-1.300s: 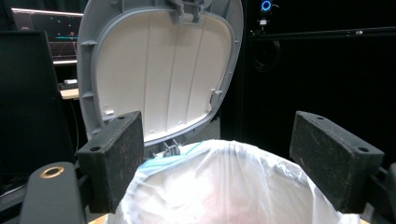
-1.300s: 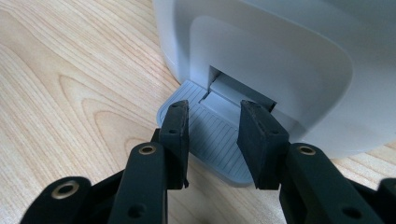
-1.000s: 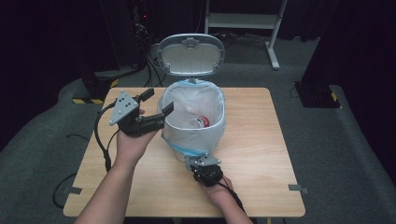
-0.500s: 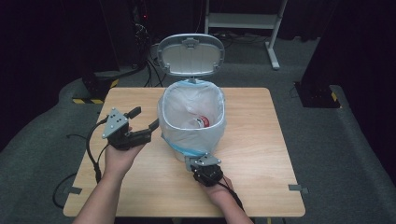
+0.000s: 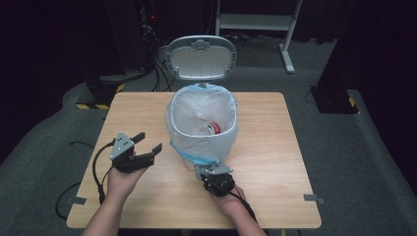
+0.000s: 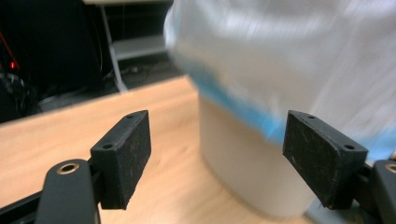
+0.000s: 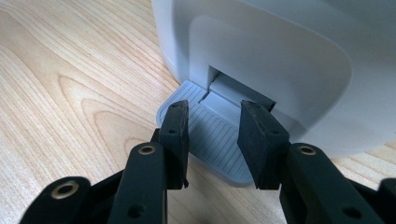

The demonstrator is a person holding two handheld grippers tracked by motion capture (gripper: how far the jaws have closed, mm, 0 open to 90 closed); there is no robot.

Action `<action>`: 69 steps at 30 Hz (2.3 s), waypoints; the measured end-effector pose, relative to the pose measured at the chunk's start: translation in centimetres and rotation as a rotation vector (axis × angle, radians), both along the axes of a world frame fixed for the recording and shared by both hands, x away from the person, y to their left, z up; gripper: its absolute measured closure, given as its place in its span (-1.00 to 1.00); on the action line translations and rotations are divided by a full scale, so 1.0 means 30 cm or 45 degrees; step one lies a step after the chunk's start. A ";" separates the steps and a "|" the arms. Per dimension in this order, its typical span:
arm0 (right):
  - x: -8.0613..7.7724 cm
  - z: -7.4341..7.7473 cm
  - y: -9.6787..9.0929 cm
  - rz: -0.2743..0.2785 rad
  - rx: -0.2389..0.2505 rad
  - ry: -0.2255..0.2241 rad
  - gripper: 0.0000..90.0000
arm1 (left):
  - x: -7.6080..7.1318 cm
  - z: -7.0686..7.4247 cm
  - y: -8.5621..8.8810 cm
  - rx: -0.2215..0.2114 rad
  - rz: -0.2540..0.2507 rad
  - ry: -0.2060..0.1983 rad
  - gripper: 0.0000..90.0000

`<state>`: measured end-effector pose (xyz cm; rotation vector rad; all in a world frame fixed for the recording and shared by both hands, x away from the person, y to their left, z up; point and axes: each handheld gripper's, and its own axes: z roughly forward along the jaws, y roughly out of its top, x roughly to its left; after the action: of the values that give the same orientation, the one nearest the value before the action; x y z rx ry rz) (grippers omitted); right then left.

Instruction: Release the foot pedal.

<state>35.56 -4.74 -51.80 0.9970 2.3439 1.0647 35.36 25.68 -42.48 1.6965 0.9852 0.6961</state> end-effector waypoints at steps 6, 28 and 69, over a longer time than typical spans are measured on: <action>0.000 0.000 0.000 0.001 0.002 0.001 0.40 | -0.019 -0.107 0.047 0.026 0.027 0.110 -0.50; 0.000 0.000 0.000 0.000 0.000 -0.003 0.40 | -0.052 -0.346 0.106 0.267 0.074 0.452 -0.63; -0.029 0.054 -0.220 -0.112 0.138 0.015 -0.14 | -0.058 -0.346 0.107 0.255 0.079 0.462 -0.64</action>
<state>34.68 -11.35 -50.17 1.1374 2.2499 1.1643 33.61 28.87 -52.88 2.0218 1.2574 0.5508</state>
